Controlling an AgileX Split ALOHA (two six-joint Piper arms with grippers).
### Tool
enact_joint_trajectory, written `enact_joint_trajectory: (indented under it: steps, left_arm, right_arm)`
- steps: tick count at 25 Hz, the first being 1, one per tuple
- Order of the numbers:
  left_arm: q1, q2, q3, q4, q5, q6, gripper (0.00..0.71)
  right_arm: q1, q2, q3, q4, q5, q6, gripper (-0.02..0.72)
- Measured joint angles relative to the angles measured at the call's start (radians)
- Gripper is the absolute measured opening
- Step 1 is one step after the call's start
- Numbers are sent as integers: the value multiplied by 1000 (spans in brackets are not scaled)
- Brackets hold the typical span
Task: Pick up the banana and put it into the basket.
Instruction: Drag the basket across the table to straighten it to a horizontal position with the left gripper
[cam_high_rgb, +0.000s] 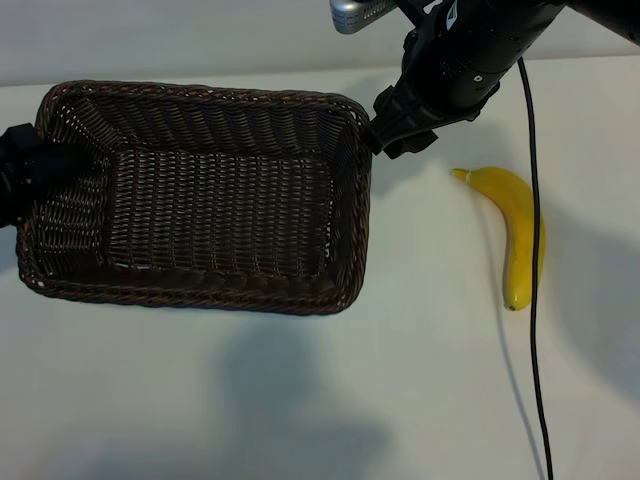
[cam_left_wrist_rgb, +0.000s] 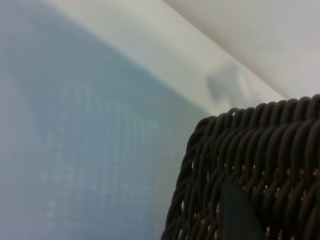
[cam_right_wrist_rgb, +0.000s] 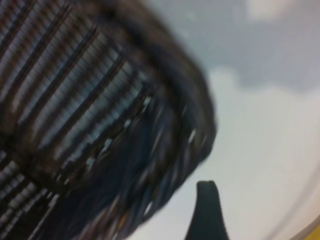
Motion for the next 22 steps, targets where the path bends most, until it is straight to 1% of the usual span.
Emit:
enact_joint_trajectory:
  steps: [6,15,17,22]
  left_arm:
    - [0,66,0,-58,0,51,383]
    - [-5,181,-1,-177,45,147,383]
    - [-23,200,-4,-185,39,154,383]
    - [-96,235,-26,-185,-3,150,383]
  right_arm:
    - [0,0,0,0,0,0,551]
    - [0,0,0,1,0,0,551]
    - [0,0,0,1,0,0,551]
    - [0,0,0,0,0,0,551]
